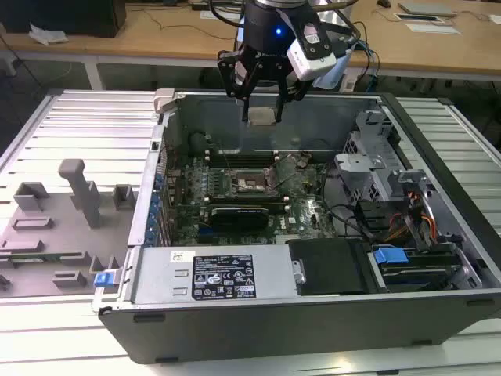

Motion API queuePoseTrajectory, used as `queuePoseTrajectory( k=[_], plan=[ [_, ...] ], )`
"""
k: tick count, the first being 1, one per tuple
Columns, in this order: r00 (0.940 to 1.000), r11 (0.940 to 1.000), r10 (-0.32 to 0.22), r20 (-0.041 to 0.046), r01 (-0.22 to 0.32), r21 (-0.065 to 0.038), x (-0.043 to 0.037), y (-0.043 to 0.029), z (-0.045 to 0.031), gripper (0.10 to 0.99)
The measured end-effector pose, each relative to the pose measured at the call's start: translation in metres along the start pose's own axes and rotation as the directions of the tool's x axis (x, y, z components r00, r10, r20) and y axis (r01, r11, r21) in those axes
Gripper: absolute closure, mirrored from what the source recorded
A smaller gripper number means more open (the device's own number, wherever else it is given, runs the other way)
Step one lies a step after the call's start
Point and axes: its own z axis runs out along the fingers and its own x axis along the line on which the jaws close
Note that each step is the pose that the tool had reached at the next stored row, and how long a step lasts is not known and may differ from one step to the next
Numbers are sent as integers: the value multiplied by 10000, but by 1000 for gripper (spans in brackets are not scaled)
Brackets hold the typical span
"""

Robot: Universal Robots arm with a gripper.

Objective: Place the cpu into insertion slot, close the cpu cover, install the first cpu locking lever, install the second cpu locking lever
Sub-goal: 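Place the cpu into insertion slot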

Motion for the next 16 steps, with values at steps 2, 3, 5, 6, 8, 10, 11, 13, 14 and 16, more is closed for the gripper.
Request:
queuePoseTrajectory(
  k=[2,3,5,6,8,10,11,13,14,16],
  plan=[
    [10000,10000,0,0,0,0,0,0,0,545],
    [10000,10000,0,0,0,0,0,0,0,545],
    [10000,10000,0,0,0,0,0,0,0,545],
    [10000,10000,0,0,0,0,0,0,1,545],
    [10000,10000,0,0,0,1,0,-1,14,545],
    [10000,10000,0,0,0,0,0,-3,29,545],
    [10000,10000,0,0,0,1,-1,-3,33,545],
    [10000,10000,0,0,0,1,-1,-4,43,545],
    [10000,10000,0,0,0,1,-1,-4,47,545],
    [10000,10000,0,0,0,1,-1,-6,62,545]
  ],
)
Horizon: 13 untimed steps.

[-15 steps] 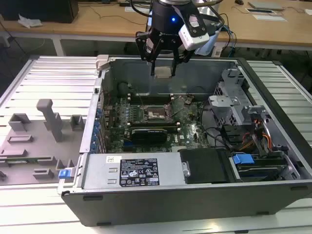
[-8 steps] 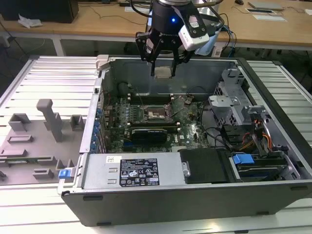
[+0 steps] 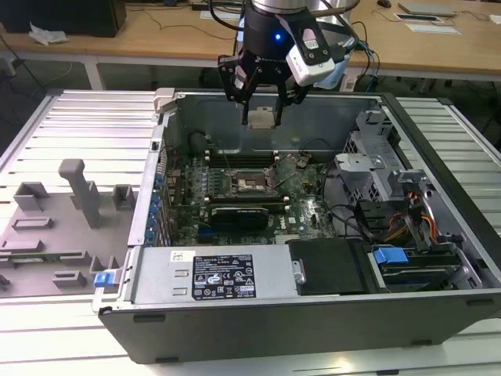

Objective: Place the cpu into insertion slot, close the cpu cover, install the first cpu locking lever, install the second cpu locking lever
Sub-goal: 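Place the cpu into insertion slot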

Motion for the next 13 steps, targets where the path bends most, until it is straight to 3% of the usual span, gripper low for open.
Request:
queuePoseTrajectory(
  k=[13],
  plan=[
    [10000,10000,0,1,0,4,-2,-8,86,545]
  ],
)
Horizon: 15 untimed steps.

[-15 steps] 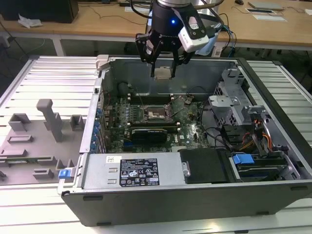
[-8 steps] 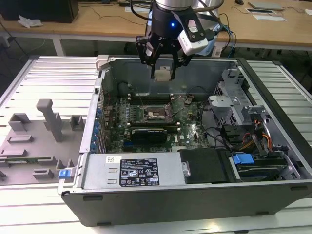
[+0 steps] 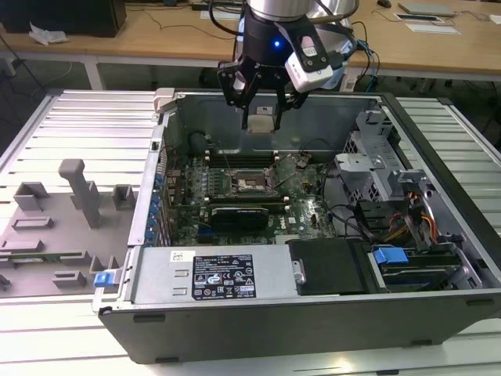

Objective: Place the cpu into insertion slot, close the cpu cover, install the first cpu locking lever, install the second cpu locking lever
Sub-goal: 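Place the cpu into insertion slot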

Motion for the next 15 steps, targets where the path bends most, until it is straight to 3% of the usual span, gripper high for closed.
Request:
queuePoseTrajectory(
  k=[15],
  plan=[
    [10000,10000,0,0,0,15,-2,-7,78,545]
  ],
)
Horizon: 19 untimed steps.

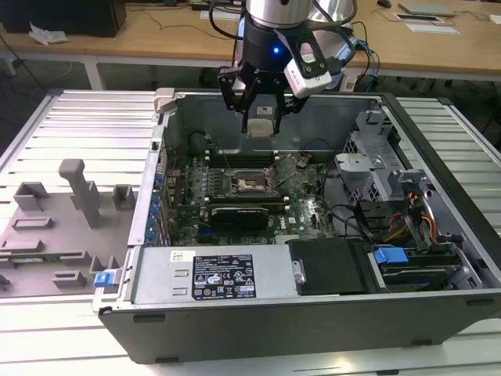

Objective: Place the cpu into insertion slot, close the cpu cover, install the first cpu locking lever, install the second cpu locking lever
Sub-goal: 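Place the cpu into insertion slot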

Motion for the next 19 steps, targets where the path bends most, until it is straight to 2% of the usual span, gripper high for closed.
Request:
queuePoseTrajectory(
  k=[3,8,16,19],
  plan=[
    [10000,10000,0,0,0,2,0,-3,30,545],
    [10000,10000,0,1,0,22,-2,-11,126,545],
    [10000,10000,-1,23,1,32,-5,-28,319,545],
    [10000,10000,27,25,-27,46,-5,-29,340,545]
  ],
)
